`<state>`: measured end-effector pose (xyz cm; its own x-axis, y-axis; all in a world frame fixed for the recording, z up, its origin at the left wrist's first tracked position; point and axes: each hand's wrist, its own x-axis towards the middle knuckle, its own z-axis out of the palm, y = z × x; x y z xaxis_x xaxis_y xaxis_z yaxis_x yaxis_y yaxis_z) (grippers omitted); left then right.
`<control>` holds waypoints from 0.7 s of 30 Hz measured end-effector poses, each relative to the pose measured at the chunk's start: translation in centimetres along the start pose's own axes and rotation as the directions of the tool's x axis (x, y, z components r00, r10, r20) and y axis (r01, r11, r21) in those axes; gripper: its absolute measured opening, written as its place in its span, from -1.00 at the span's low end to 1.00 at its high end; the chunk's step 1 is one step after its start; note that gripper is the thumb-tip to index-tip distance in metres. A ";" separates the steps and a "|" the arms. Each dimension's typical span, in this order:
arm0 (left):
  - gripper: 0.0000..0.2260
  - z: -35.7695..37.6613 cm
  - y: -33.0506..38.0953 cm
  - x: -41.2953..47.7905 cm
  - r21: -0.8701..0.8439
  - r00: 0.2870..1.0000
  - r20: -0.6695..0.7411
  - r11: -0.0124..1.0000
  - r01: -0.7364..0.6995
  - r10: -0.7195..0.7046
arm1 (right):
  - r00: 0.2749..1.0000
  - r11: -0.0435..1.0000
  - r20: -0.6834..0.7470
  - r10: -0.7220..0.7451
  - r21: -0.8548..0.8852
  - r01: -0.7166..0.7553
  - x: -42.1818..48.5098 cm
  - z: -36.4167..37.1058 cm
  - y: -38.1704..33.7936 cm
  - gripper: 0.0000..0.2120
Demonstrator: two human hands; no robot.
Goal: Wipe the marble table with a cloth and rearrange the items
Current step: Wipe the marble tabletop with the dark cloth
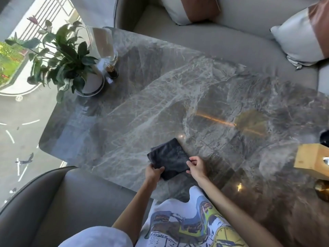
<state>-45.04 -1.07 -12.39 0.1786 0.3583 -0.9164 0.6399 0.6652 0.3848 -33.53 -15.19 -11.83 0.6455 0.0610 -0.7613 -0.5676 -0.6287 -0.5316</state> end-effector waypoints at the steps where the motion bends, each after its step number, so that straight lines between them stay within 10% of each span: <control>1: -0.77 0.0 -0.1 0.1 0.011 1.000 0.003 1.000 0.000 0.000 | 1.000 1.000 -0.009 -0.015 0.000 0.015 -0.1 -0.2 0.1 -0.90; 12: -0.72 -0.1 0.9 -1.8 0.202 0.996 -0.049 0.977 -0.065 0.076 | 0.995 0.965 -0.035 -0.096 -0.250 0.085 -0.3 -0.1 1.0 -0.86; 15: -0.72 0.5 2.0 -3.5 0.607 0.911 0.007 0.723 -0.331 0.412 | 0.930 0.840 -0.057 -0.362 -0.452 0.299 -1.3 0.1 0.2 -0.84; 18: -0.80 2.1 3.2 -5.7 0.697 0.751 0.205 0.445 -0.562 0.627 | 0.945 0.938 0.180 -0.272 -0.169 0.302 -2.8 -0.1 -2.7 -0.76; 21: -0.84 5.1 3.9 -8.1 0.640 0.627 0.370 0.301 -0.707 0.686 | 0.871 0.935 0.491 -0.025 0.320 -0.153 -4.6 -1.3 -5.4 -0.63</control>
<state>-40.21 -4.69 -4.03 0.8273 0.4381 -0.3516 0.5447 -0.4727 0.6927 -32.74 -13.13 -5.01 0.3253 0.4500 -0.8316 -0.7932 -0.3489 -0.4991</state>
